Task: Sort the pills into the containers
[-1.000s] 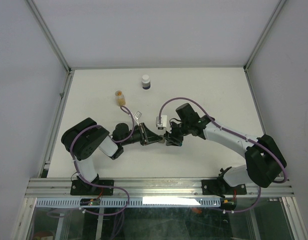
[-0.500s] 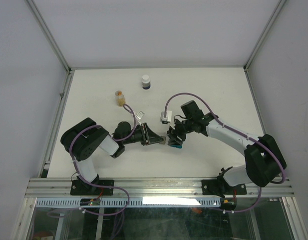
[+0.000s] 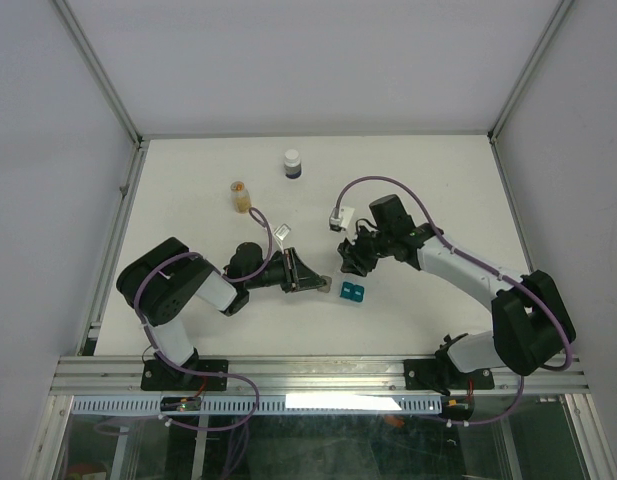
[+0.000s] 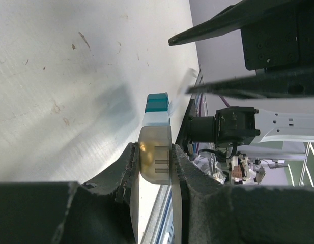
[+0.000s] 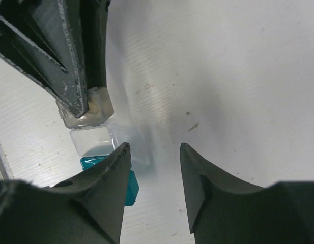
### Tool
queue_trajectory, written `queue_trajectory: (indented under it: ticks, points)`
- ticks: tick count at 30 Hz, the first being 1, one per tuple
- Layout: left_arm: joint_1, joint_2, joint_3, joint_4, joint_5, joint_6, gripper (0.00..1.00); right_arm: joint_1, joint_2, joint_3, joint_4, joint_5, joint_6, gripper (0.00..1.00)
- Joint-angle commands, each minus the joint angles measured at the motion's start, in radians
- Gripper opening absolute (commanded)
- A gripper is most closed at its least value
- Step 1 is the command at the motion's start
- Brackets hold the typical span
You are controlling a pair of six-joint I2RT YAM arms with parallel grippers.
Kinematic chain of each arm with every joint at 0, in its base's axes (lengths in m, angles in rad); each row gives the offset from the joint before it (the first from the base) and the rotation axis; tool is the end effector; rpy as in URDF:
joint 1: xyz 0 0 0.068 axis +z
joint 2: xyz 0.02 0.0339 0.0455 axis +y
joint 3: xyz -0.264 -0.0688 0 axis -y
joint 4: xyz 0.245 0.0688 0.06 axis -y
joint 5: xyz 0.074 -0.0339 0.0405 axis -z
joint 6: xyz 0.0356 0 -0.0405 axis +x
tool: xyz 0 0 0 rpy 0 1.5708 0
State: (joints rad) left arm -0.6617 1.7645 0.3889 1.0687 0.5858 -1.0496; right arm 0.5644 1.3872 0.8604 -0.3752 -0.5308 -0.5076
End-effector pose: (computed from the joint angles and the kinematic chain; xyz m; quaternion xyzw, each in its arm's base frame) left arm 0.2057 -0.1851 0.1125 0.0185 0.7909 -0.5798 0.1950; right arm 0.2258 0.1643 0.2196 -0.5395 0.7397 0.2567 0.3095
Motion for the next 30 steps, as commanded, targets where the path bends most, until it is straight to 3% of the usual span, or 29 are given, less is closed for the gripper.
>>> queue_trajectory:
  ticks: [1, 6, 10, 12, 16, 20, 25, 30]
  points:
    - [-0.008, -0.04, 0.024, 0.019, 0.039, 0.041, 0.0, -0.004, 0.034, 0.055, 0.065, 0.111, 0.063, 0.38]
    - [-0.008, -0.047, 0.044, -0.018, 0.045, 0.057, 0.0, 0.007, 0.075, 0.066, 0.052, 0.098, 0.075, 0.35]
    - [-0.006, -0.051, 0.056, -0.044, 0.033, 0.068, 0.0, -0.012, 0.071, 0.094, 0.019, 0.051, 0.086, 0.38]
    - [0.008, -0.046, 0.058, -0.034, 0.032, 0.062, 0.0, -0.055, 0.042, 0.132, -0.029, 0.006, 0.097, 0.47]
    - [0.066, -0.008, 0.072, -0.001, 0.035, 0.025, 0.0, -0.163, -0.086, 0.151, -0.103, -0.141, 0.053, 0.76]
    - [0.106, 0.039, 0.118, -0.014, -0.003, 0.009, 0.0, -0.253, -0.171, 0.124, -0.116, -0.256, 0.037, 0.85]
    - [0.118, 0.114, 0.183, -0.023, -0.023, -0.014, 0.13, -0.313, -0.188, 0.122, -0.143, -0.33, 0.031, 0.85]
    - [0.124, 0.105, 0.221, -0.136, -0.054, 0.036, 0.38, -0.325, -0.189, 0.118, -0.149, -0.351, 0.032, 0.85]
